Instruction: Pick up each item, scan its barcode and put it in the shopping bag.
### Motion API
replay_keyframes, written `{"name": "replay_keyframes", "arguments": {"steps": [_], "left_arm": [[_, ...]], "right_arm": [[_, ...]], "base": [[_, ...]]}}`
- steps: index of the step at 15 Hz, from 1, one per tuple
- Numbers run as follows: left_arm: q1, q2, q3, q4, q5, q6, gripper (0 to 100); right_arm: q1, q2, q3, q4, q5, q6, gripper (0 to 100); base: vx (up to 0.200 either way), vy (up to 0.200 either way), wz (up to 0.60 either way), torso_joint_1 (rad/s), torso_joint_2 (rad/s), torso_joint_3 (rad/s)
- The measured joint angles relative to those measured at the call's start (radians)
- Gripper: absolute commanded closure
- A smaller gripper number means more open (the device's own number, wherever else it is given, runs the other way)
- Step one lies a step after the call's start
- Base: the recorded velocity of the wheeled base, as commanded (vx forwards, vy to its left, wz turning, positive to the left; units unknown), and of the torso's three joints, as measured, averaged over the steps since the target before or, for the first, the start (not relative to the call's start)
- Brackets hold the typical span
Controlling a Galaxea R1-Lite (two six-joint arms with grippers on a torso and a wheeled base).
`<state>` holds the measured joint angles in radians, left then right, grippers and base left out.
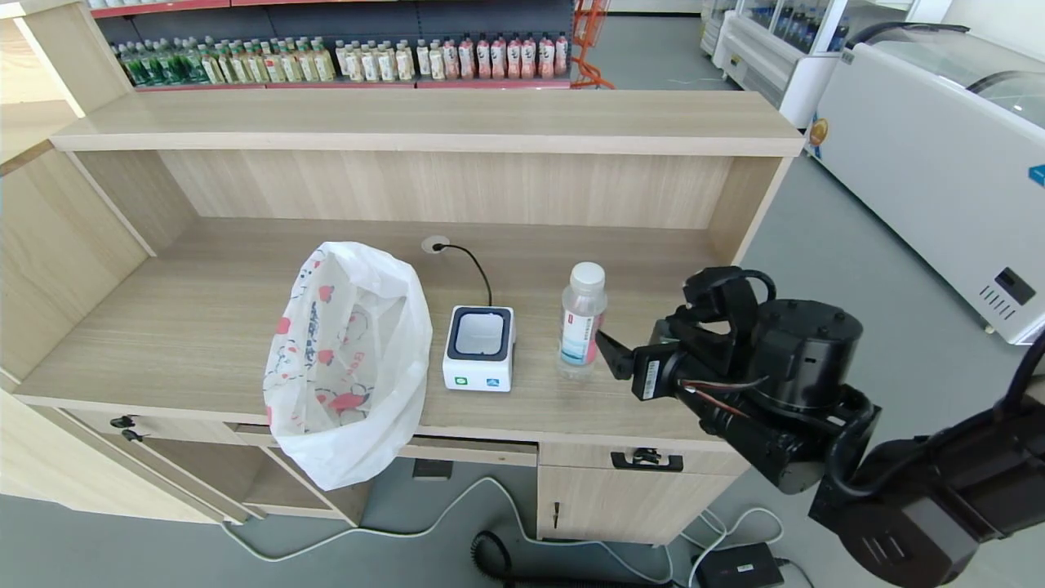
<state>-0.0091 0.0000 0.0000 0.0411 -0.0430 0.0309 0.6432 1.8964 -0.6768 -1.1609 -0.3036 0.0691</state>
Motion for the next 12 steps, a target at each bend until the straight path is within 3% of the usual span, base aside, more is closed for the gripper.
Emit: {"name": "replay_keyframes", "arguments": {"steps": [12], "left_arm": [[0.0,0.0,0.0,0.0,0.0,0.0,0]], "right_arm": [[-0.006,0.215,-0.223,-0.062,0.048,0.005,0]], "base": [[0.0,0.0,0.0,0.0,0.0,0.0]]}}
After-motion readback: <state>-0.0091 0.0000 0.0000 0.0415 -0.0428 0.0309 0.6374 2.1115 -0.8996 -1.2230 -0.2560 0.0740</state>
